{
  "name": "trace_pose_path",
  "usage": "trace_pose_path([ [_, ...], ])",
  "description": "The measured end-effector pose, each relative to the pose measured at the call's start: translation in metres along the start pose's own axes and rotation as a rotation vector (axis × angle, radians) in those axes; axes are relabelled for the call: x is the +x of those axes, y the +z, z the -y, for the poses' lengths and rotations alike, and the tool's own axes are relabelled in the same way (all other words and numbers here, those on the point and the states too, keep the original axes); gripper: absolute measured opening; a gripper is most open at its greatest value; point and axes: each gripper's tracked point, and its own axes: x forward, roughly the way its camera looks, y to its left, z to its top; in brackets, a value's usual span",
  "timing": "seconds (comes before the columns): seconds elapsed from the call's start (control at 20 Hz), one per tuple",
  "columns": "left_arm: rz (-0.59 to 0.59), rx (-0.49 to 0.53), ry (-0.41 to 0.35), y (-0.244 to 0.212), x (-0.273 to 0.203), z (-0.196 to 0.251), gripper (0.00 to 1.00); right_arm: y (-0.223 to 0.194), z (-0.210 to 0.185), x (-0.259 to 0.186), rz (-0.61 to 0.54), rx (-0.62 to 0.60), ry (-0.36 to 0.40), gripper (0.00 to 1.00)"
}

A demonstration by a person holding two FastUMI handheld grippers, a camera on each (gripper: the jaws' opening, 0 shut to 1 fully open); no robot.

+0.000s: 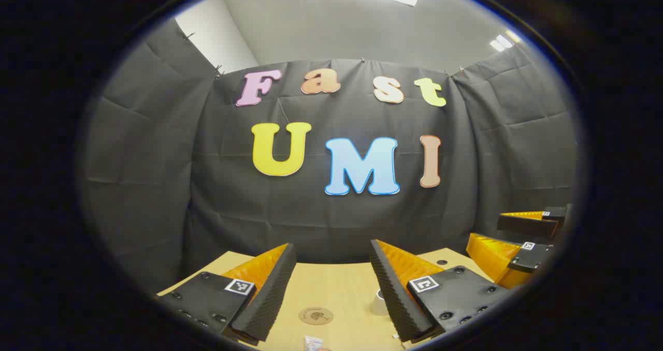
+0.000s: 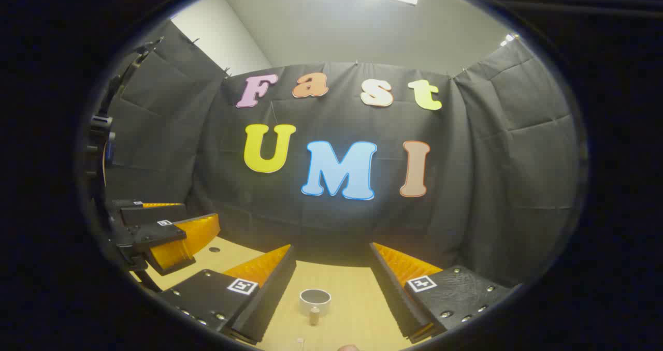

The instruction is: Put the toothbrush and toothpaste on the desktop into the cup, then pick up the cup and place it on the coaster on the desktop.

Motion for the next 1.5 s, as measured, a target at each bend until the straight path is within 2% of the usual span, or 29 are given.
trace_pose_path([
  [0.9,-0.109,0.01,-0.037,-0.045,0.021,-0.002,0.93,-0.055,-0.005,0.019,-0.178,-0.003,-0.021,0.89],
  [1.1,-0.258,-0.048,-0.033,-0.097,0.027,-0.011,0.93,-0.09,-0.017,0.022,-0.306,0.026,-0.006,0.89],
  [1.5,-0.631,-0.066,0.007,-0.21,0.027,-0.038,0.93,-0.174,-0.042,0.011,-0.614,0.081,0.049,0.89],
])
